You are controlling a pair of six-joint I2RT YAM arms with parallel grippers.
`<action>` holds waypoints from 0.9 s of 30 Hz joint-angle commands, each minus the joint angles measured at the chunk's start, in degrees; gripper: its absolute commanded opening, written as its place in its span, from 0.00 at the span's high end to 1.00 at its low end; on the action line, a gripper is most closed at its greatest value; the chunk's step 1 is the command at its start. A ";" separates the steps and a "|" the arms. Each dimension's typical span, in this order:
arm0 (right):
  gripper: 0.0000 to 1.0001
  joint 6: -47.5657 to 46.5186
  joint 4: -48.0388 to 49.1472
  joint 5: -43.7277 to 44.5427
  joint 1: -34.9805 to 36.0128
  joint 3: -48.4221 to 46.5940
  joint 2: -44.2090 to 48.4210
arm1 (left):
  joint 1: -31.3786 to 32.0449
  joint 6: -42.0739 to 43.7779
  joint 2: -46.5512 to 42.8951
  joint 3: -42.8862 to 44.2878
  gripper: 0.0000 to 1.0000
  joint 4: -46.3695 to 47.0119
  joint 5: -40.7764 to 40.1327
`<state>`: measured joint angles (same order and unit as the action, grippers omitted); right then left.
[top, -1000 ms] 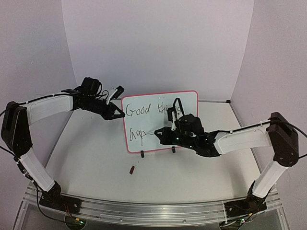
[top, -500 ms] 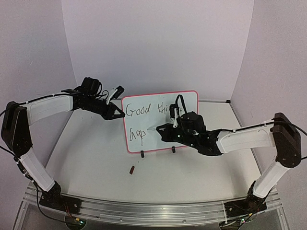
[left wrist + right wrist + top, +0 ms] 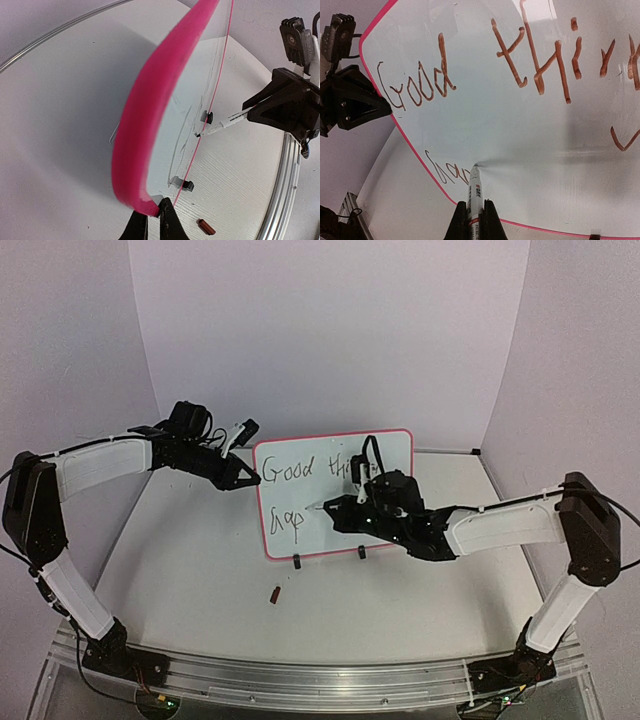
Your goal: Write a sentence on the whiteboard
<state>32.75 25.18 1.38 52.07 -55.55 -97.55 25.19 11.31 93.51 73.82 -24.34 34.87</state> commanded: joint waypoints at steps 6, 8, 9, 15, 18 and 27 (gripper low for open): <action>1.00 1.16 -1.60 0.18 -0.26 -0.26 -0.89 | 1.45 1.38 2.65 -0.06 1.00 -2.32 -3.94; 1.00 1.99 -1.83 0.07 -0.23 0.79 -1.05 | 1.47 1.43 2.67 -0.06 1.00 -2.30 -3.97; 1.00 2.38 -1.93 -0.03 -0.22 1.25 -1.15 | 1.45 1.43 2.64 -0.07 1.00 -2.33 -3.99; 1.00 4.16 -2.06 -0.92 -0.27 2.55 -3.17 | 1.44 1.43 2.75 -0.08 1.00 -2.24 -3.85; 1.00 4.55 -2.06 -1.37 -0.24 2.34 -4.38 | 1.44 1.43 2.73 -0.06 1.00 -2.32 -3.90; 1.00 4.12 -2.24 -2.27 -0.23 2.66 -2.99 | 1.48 1.40 2.54 -0.07 1.00 -2.30 -3.97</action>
<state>36.94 22.83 -2.50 52.16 -53.45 -101.75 25.19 10.87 93.67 73.82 -24.01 34.87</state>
